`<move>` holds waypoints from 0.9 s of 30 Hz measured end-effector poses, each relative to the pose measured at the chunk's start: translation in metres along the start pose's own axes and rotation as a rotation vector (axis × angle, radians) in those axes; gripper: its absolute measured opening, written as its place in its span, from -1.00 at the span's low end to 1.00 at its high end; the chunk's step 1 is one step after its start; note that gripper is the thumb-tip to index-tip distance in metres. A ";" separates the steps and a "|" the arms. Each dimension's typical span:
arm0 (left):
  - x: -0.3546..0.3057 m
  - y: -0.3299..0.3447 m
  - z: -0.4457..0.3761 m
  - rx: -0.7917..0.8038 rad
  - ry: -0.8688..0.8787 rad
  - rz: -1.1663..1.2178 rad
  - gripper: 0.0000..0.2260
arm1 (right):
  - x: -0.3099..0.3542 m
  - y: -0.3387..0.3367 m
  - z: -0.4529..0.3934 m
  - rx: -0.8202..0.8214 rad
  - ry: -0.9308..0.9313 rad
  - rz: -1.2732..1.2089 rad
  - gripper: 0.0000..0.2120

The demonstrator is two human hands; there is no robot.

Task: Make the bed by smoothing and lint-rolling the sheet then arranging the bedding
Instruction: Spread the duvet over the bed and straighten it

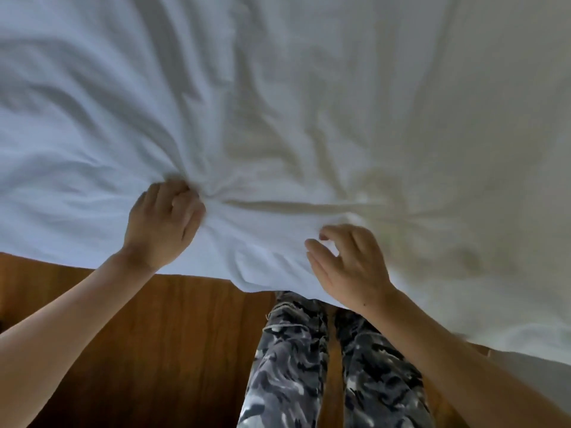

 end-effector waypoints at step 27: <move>0.064 0.037 -0.020 0.160 -0.100 0.077 -0.63 | -0.043 0.075 -0.001 0.235 0.029 0.189 -0.61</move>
Point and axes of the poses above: each hand's wrist, its own z-axis away from the middle knuckle, its own y-axis out of the palm, x = y × z, the point moved 7 cm from there along -z, towards the middle knuckle, and after that the axes turned 15 degrees about -x, right-handed, at the moved point
